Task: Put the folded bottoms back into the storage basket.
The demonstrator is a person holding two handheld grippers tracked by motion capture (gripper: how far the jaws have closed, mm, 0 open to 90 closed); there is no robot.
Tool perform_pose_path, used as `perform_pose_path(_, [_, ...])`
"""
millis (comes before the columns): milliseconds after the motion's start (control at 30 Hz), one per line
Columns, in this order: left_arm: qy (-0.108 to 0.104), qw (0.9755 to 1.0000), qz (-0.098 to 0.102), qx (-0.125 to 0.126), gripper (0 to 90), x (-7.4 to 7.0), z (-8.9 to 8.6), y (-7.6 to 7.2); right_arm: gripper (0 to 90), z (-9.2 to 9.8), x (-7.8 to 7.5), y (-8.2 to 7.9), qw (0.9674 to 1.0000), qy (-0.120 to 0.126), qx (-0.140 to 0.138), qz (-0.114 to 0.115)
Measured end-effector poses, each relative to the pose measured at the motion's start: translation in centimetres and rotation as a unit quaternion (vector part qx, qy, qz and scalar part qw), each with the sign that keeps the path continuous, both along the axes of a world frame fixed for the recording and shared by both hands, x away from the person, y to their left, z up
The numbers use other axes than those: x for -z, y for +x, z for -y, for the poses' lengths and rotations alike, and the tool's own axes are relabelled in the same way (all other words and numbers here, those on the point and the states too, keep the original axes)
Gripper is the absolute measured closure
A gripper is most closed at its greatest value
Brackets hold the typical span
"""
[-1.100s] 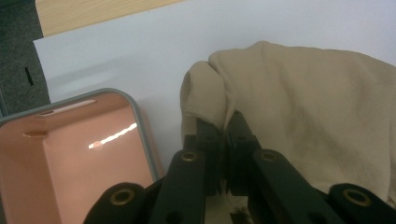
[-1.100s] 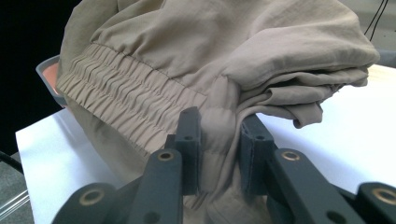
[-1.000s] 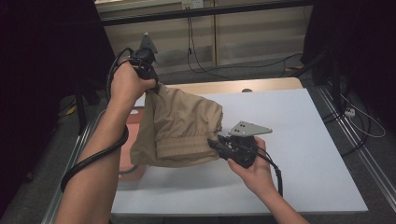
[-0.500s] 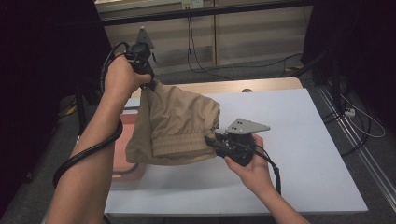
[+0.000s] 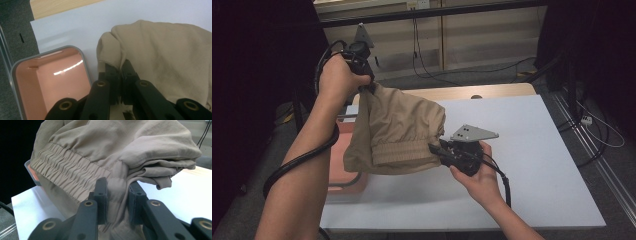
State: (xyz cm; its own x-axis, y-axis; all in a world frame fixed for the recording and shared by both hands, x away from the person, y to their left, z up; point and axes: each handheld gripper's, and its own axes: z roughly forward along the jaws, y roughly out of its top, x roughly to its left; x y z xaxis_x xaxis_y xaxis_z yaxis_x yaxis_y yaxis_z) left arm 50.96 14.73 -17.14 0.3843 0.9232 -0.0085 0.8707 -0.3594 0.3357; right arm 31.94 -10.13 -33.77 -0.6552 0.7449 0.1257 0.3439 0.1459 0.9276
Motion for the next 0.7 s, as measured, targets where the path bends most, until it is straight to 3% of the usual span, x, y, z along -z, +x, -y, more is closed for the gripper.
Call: perform_pose_path(700, [0.004, 0.9999, 0.006, -0.012, 86.6, -1.3, -2.2, -0.2, 73.2, -1.9, -0.6, 0.5, 0.9998, 0.008, -0.017, 0.009])
